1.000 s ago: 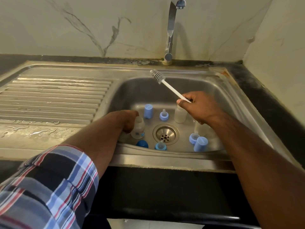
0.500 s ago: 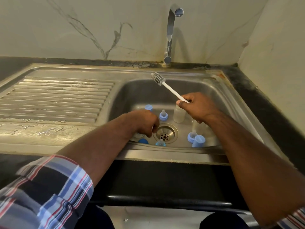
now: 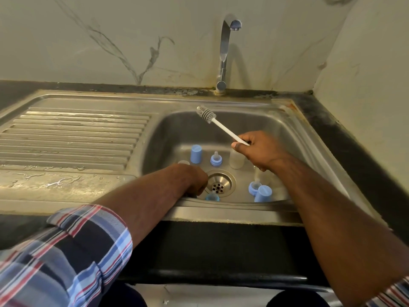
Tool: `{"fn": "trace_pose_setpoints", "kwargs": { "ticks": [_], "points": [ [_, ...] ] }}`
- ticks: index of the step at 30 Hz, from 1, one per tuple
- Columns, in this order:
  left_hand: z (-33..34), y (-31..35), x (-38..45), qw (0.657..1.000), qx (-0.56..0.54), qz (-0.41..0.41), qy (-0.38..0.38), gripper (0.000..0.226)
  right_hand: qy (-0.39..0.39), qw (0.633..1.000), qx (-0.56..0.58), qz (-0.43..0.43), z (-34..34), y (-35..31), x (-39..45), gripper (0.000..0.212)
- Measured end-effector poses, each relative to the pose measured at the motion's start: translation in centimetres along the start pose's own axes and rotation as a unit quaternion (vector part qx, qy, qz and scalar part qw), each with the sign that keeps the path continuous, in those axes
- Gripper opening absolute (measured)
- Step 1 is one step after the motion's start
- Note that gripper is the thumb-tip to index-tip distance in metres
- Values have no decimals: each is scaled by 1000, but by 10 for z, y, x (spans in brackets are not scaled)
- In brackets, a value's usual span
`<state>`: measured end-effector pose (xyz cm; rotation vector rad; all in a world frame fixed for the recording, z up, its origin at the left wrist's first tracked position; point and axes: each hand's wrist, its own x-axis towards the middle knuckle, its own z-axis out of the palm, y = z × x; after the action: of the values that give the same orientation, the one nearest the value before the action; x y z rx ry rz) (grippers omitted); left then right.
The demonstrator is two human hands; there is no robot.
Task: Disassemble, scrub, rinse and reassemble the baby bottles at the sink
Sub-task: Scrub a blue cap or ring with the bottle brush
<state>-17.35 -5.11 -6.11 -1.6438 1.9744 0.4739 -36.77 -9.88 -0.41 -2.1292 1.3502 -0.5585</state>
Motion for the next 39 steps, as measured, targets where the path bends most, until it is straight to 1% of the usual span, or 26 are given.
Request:
{"fn": "trace_pose_setpoints", "kwargs": {
  "ticks": [3,5,9,11,14,16,17,18,20,21,23,24,25,26,28,30,33,34,36,39],
  "points": [
    [-2,-3,0,999,-38,0,21,33,-3,1000,2,0,0,-1,-1,25],
    [-4,-8,0,993,-113,-3,37,30,-6,1000,-2,0,0,-1,-1,24],
    [-10,-15,-4,967,-247,12,68,24,-6,1000,-4,0,-1,-2,-2,23],
    [-15,-19,-9,942,-321,20,94,23,-3,1000,0,4,-1,-1,-2,23],
    [-24,-27,-22,876,-459,12,149,23,3,1000,4,5,-1,-1,-2,27],
    [-28,-35,-30,824,-533,-4,192,21,9,1000,15,4,0,-2,-1,29],
    [-31,-40,-35,791,-573,-10,216,20,15,1000,23,2,0,-3,-1,32],
    [-34,-46,-39,750,-617,-13,239,18,19,999,32,1,-1,-3,-1,34],
    [-40,-55,-46,651,-709,-9,271,17,25,999,47,2,0,-4,1,35],
    [-42,-60,-47,593,-757,-2,276,19,25,998,51,2,0,-4,1,33],
    [-43,-66,-49,470,-841,22,268,23,25,998,57,3,0,-4,2,31],
    [-43,-68,-49,417,-871,33,259,24,22,998,64,2,1,-3,1,30],
    [-41,-71,-47,379,-889,39,255,24,15,997,73,-2,1,-3,1,28],
    [-40,-73,-45,358,-898,39,254,25,4,997,83,-4,2,-3,0,28],
    [-42,-78,-41,347,-900,29,261,29,-18,995,94,-11,0,-4,-1,31],
    [-45,-82,-34,348,-896,9,275,33,-25,996,84,-24,-3,-4,-2,37],
    [-47,-87,-27,344,-894,-17,286,30,-27,998,27,-51,-7,-6,-4,40],
    [-47,-88,-25,347,-893,-15,285,29,-27,998,1,-62,-6,-9,-5,40],
    [-47,-87,-24,369,-886,-4,280,31,-7,994,-69,-89,-2,-17,-6,41],
    [-46,-82,-24,394,-879,7,267,37,32,969,-216,-119,8,-27,-4,44]
  ]
}}
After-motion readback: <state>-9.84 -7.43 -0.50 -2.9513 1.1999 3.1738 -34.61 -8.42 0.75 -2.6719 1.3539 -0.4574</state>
